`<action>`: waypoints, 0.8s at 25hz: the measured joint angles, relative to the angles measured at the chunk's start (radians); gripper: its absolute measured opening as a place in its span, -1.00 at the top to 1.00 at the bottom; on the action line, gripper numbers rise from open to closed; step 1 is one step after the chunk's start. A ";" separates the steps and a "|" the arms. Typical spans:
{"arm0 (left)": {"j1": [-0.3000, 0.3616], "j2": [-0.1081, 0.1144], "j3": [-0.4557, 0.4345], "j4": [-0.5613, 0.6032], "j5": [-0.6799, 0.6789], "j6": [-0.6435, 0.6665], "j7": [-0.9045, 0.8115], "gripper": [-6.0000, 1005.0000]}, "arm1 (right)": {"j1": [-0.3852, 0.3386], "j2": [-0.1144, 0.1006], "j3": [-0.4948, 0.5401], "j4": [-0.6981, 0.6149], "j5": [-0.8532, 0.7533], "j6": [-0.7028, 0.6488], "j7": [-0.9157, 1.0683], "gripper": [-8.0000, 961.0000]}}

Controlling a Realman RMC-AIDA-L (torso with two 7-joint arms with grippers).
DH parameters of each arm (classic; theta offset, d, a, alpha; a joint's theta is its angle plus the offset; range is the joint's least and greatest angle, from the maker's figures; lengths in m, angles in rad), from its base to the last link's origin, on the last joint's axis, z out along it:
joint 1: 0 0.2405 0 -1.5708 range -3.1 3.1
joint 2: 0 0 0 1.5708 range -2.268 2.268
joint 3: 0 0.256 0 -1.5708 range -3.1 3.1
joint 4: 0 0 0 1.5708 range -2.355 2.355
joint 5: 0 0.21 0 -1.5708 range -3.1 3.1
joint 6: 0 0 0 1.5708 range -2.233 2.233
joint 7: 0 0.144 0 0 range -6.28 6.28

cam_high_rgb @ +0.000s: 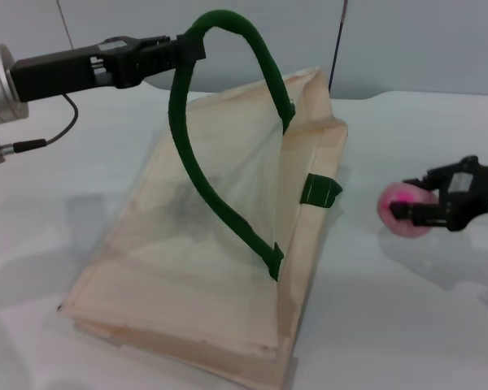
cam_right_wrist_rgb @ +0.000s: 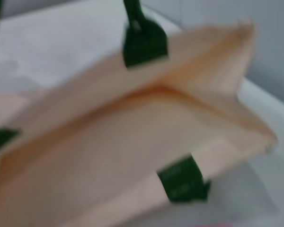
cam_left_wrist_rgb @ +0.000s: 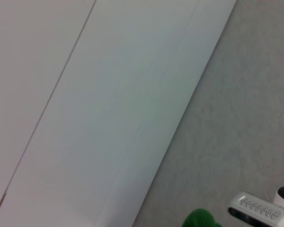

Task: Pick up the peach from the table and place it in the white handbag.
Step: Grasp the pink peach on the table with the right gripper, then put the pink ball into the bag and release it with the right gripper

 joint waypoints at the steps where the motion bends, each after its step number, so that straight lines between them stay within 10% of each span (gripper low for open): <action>1: -0.001 0.000 0.000 0.000 -0.002 0.000 0.000 0.74 | 0.000 0.000 0.000 0.000 0.000 0.000 0.000 0.08; 20: -0.026 0.003 0.002 0.008 -0.070 0.012 -0.009 0.74 | 0.150 0.007 -0.340 0.077 0.240 -0.075 -0.011 0.11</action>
